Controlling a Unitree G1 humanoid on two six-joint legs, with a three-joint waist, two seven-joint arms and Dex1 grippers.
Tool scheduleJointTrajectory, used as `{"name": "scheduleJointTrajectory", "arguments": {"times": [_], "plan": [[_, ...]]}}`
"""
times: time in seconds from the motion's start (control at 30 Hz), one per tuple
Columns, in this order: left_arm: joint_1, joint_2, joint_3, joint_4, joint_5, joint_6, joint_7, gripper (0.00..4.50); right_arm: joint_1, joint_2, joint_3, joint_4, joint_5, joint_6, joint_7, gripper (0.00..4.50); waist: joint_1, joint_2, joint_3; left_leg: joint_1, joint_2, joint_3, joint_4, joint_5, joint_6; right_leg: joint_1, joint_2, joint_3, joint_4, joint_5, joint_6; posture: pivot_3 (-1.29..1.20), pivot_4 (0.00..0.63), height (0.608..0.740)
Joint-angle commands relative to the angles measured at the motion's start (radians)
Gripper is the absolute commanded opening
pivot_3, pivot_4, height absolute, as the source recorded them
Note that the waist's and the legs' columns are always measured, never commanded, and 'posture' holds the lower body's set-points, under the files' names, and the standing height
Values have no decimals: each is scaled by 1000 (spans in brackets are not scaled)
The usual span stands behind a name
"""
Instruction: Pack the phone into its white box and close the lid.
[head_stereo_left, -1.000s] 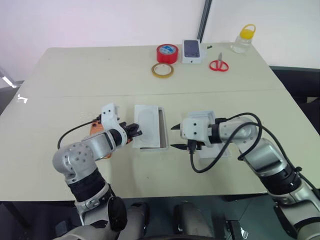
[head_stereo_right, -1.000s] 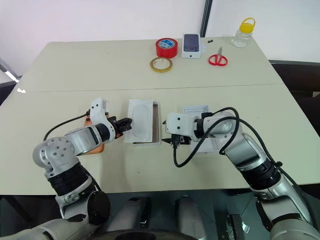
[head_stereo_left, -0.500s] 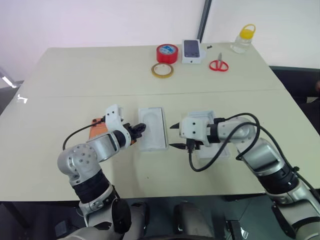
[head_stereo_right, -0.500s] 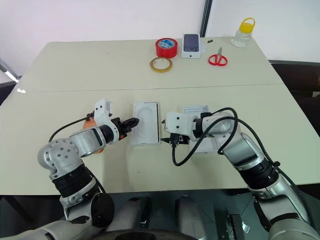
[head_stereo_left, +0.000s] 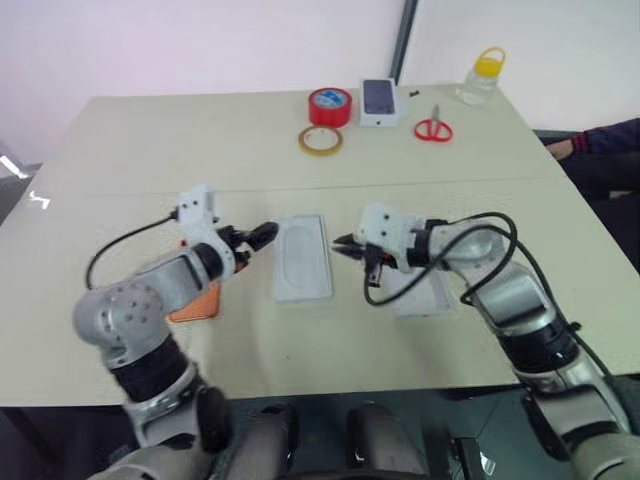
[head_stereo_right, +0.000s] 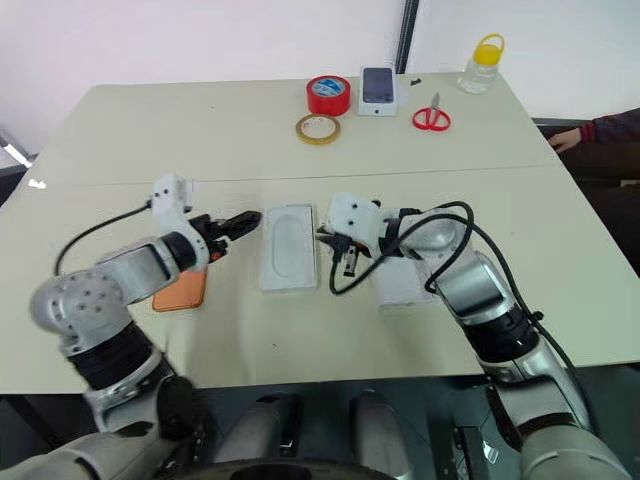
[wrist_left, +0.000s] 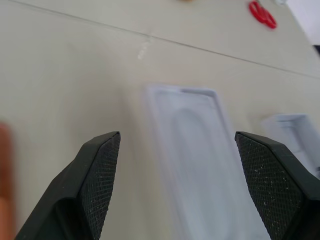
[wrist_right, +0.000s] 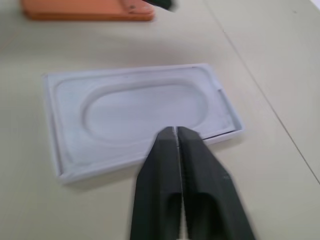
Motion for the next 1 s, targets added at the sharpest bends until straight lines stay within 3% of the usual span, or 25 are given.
{"name": "scheduleJointTrajectory", "arguments": {"times": [0.03, 0.2, 0.4, 0.7, 1.0], "plan": [[106, 101, -62, -4, 37, -254, -168, 3854, -47, 81, 8, 48, -17, 47, -93, 29, 6, 0, 0, 0, 0, 0, 0, 0, 0, 0, 0, 0, 0, 0, 0, 0, 150, 740], [301, 287, -163, 3, 83, -547, -445, 3854, -78, 154, 94, 133, -74, 52, -142, 29, 18, 0, 0, -1, -1, 0, 0, 0, 0, 0, -1, 0, -3, 0, -1, 0, 150, 740], [434, 429, -209, 21, 88, -690, -640, 3854, -115, 225, 152, 216, -106, 53, -173, 29, 10, 1, 1, -1, 0, -1, -1, 0, 0, -1, -2, 0, -3, 0, -1, 0, 150, 740], [487, 424, -241, 2, 97, -747, -637, 3854, -150, 269, 185, 337, -192, 96, -263, 29, 11, 1, 1, -1, 0, -1, -1, 0, 1, -1, -1, 0, -2, 0, -1, 0, 150, 740], [505, 386, -253, -29, 86, -734, -581, 3854, -119, 204, 251, 256, -282, 88, -243, 29, 11, 2, 1, -1, 0, -1, -1, 0, 1, -1, -1, 0, -2, 0, -1, 0, 150, 740]]}}
